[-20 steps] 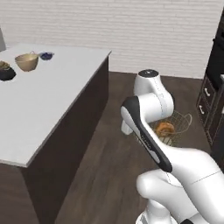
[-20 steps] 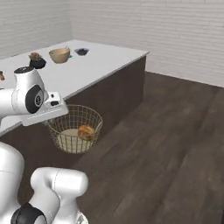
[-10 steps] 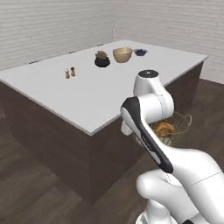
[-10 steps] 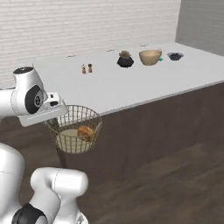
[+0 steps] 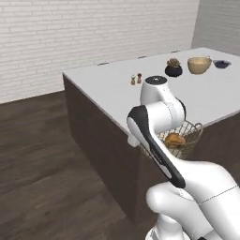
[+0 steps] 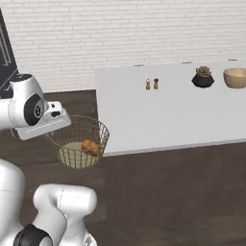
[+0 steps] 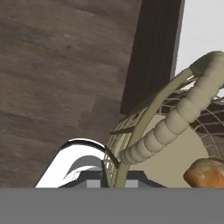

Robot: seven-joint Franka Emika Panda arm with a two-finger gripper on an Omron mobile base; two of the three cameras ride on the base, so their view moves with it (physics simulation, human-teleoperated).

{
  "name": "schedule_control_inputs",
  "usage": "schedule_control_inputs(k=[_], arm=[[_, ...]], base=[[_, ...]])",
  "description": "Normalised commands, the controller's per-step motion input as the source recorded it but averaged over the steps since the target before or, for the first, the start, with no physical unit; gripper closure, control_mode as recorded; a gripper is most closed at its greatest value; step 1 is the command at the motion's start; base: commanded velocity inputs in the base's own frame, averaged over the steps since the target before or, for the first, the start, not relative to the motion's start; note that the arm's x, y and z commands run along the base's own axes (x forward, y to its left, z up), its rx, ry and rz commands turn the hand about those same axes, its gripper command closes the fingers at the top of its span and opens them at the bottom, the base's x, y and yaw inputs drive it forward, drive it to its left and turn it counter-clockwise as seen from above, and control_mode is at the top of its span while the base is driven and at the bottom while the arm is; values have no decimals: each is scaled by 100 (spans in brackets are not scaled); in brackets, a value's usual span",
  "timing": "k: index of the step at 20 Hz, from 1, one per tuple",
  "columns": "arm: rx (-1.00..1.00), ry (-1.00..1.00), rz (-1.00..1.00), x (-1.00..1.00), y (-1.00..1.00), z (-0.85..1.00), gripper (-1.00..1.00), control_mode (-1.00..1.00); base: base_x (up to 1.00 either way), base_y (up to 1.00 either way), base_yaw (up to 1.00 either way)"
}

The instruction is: Open the cabinet, pick up the bread from the cabinet and place it in the basket. Then move the basket to the dining counter.

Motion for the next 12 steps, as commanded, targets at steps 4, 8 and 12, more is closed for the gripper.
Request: schedule_control_inputs(k=[4,8,12], arm=[[0,0,0,0,0,0,100,100],[0,0,0,0,0,0,100,100],[0,0,0,0,0,0,100,100]], base=[[18,0,43],[-2,-12,25],[13,-57,21]])
